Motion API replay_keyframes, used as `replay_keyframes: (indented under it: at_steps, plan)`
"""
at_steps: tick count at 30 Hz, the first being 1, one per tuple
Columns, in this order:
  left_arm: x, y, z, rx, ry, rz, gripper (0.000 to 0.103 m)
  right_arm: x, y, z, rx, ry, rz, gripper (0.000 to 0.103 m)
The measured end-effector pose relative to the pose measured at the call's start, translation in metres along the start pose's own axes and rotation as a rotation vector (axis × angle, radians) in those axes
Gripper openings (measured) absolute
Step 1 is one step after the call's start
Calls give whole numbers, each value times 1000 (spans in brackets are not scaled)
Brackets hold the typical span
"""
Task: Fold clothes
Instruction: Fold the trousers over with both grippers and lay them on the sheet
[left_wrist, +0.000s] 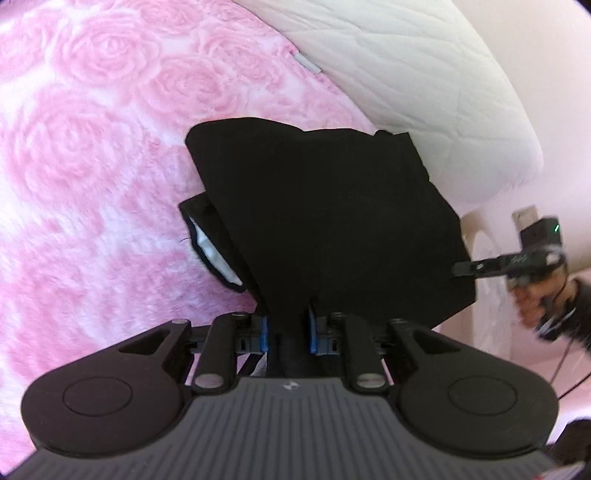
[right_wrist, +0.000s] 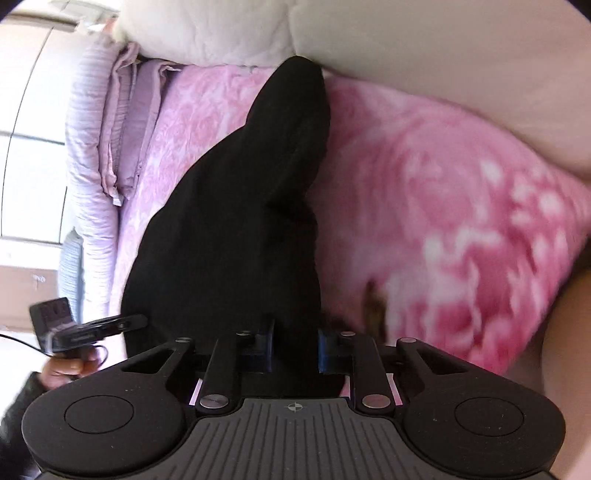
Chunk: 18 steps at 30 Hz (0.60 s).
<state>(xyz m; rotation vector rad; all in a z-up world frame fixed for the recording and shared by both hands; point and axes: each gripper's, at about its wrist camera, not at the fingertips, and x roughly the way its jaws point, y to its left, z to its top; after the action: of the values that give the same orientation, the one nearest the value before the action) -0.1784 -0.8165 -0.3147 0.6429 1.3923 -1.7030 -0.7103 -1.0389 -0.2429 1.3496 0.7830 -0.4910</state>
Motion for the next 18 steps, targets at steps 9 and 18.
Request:
replay_keyframes:
  at_steps: [9, 18]
  plan:
    - [-29, 2, -35, 32, -9, 111, 24, -2, 13, 0, -144, -69, -209, 32]
    - [-43, -24, -4, 213, -183, 243, 20, 6, 100, -18, -746, -315, -332, 32]
